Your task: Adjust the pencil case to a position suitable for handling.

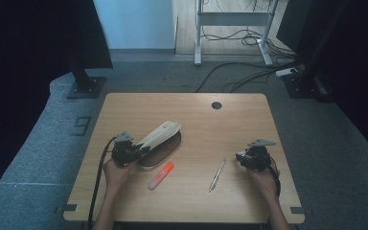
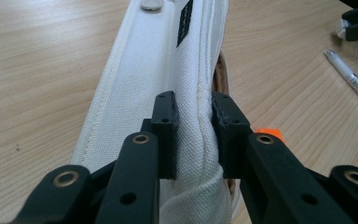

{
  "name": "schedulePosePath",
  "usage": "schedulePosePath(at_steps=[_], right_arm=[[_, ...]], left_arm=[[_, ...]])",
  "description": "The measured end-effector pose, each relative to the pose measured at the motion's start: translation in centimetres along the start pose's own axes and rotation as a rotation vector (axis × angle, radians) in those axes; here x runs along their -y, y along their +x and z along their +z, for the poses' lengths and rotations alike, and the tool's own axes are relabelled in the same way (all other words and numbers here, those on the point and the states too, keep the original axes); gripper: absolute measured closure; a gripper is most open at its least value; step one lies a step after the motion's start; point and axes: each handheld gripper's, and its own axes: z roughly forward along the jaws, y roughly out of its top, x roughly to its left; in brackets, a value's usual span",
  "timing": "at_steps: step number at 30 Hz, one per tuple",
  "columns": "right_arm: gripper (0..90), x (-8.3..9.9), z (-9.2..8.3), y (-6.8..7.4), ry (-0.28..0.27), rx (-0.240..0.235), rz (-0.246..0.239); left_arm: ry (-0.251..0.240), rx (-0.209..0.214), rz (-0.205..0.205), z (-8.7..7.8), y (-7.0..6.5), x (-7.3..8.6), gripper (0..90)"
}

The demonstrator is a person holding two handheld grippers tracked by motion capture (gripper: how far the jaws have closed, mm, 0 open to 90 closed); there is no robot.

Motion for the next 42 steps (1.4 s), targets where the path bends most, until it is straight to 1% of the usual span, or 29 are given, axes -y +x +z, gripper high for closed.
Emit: schedulePosePath(at_steps=[4,6,7,16,19,26,36,38,42], right_arm=[[47.6,-0.8,-0.4,0.6,-0.007,-0.024,-0.02],[47.6,-0.9,-0.4,0.8,-0.009,-0.028,-0.021],[47.5,-1.2,-0.4,1.1,-0.009,-0.039,-0.027],[47.5,-2.5,-0.2,2.2,-0.025,-0.078,-0.051],[47.5,-3.1,0.2,2.8,-0.027,-0.098,-0.064],[47.5,-3.9,1.2,3.6,-0.024,-0.127,-0.077],[47.5,-4.9,2.2,4.8,-0.026,-0.149,-0.1],[47.5,-5.2,2.5,5.3,-0.026,-0.155,-0.111],[47.5,-5.6,2.7,5.7,-0.029,-0.161,-0.119]], left_arm=[[-0.001,-0.002,0.001,0.0,0.0,0.0,73.2],[-0.001,-0.001,0.0,0.0,0.0,0.0,73.2],[-0.002,0.0,-0.001,-0.1,0.0,0.0,73.2],[-0.003,0.004,-0.002,-0.1,0.1,0.0,73.2],[-0.003,0.004,-0.002,-0.2,0.1,0.0,73.1],[-0.007,0.008,-0.005,-0.3,0.1,0.0,73.2],[-0.009,0.012,-0.007,-0.3,0.2,0.0,73.2],[-0.009,0.013,-0.007,-0.3,0.2,0.0,73.2],[-0.009,0.014,-0.007,-0.4,0.1,0.0,73.2]])
